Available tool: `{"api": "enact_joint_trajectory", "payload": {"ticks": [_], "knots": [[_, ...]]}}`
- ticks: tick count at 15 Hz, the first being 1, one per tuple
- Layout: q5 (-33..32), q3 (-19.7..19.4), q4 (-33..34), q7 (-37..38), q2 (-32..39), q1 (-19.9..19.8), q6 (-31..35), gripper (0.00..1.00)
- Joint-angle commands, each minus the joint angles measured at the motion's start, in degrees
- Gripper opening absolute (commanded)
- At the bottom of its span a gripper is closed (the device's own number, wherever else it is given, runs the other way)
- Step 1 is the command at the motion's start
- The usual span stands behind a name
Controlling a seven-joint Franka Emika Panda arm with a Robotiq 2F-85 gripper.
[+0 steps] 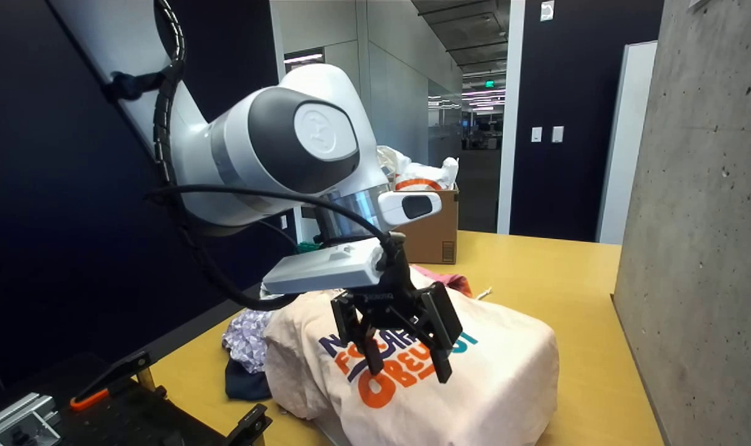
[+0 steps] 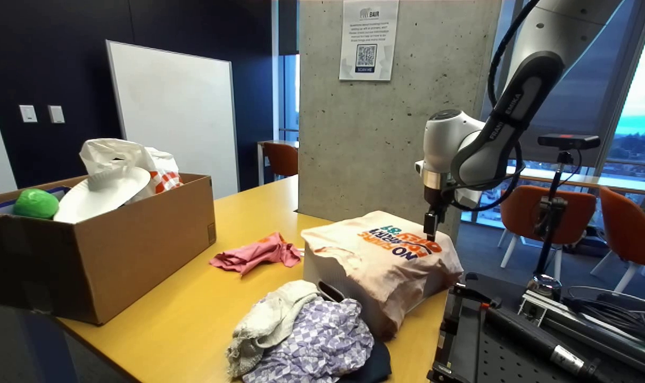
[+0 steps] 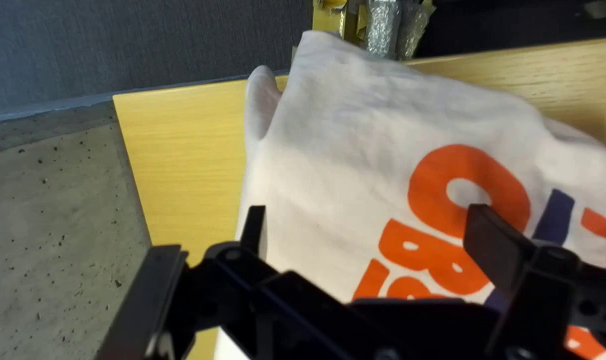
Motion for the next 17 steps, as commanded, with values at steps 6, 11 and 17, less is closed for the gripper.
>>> {"api": "enact_joint_trajectory", "payload": {"ticks": [6,11,17], "knots": [[9.52,6.30,3.05,-7.21,-6.87,-2.30,-1.72,1.00],[27.61,14.07,2.55,-23.74,-11.31,-6.93,-7.18,1.00],[29.20,13.14,3.65,-24.17,-10.31,-6.02,-8.70,1.00]]}}
